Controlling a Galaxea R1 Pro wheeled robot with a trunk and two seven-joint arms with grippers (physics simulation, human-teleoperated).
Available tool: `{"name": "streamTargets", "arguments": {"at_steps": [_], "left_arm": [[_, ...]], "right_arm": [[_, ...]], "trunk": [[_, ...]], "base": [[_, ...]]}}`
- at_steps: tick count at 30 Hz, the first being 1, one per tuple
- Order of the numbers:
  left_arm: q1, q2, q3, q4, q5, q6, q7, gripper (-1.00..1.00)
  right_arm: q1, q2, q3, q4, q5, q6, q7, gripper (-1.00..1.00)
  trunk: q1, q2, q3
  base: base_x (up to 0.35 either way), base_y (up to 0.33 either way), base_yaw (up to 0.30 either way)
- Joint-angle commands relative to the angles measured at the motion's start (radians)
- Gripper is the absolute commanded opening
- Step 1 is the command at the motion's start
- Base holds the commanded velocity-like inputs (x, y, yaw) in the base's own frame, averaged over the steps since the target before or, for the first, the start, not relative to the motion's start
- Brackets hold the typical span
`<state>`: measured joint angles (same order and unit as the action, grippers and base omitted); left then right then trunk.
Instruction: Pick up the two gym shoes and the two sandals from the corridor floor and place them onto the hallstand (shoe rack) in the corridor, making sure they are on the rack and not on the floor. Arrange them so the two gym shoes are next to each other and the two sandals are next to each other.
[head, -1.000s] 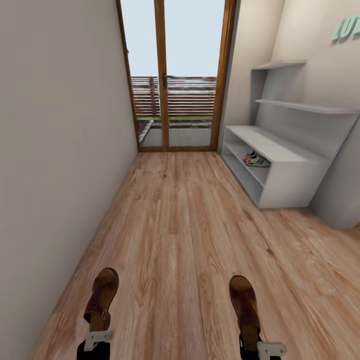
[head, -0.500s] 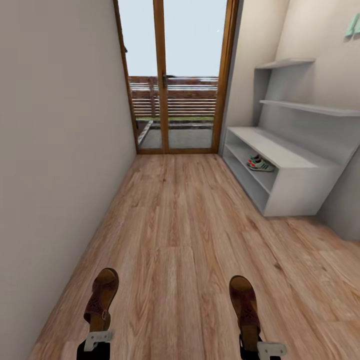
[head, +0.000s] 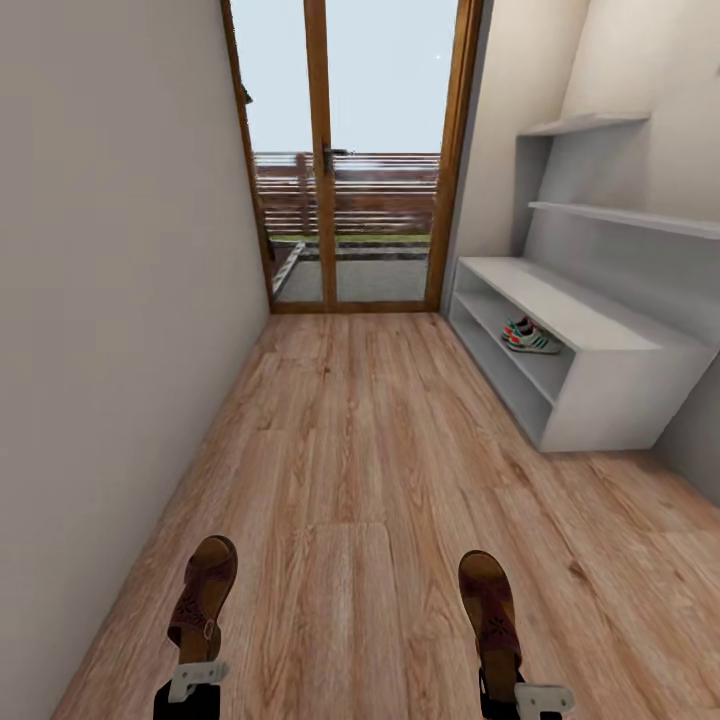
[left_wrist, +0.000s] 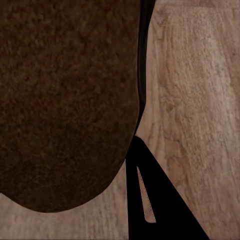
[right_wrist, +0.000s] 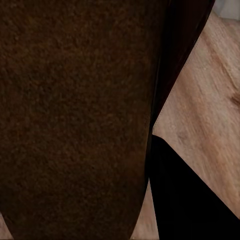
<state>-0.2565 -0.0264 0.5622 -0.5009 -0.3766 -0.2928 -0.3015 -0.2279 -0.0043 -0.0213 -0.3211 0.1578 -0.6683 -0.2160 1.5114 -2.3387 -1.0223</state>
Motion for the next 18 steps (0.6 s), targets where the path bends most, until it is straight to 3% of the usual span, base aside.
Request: {"name": "streamTargets", "arguments": {"at_steps": [1, 18], "left_arm": [[-0.001, -0.001, 0.008, -0.001, -0.007, -0.003, -0.007, -1.0], [0.0, -0.001, 0.008, -0.001, -0.007, -0.003, -0.007, -1.0]], "right_arm": [[-0.001, 0.0, -0.002, 0.001, 0.008, -0.002, -0.006, -1.0], [-0.001, 0.0, -0.002, 0.001, 0.008, -0.002, -0.006, -1.0]], "trunk": [[0.0, 0.0, -0.001], [0.0, 0.0, -0.001]], "base": [[0.339, 0.0, 0.0], [0.339, 0.0, 0.0]]}}
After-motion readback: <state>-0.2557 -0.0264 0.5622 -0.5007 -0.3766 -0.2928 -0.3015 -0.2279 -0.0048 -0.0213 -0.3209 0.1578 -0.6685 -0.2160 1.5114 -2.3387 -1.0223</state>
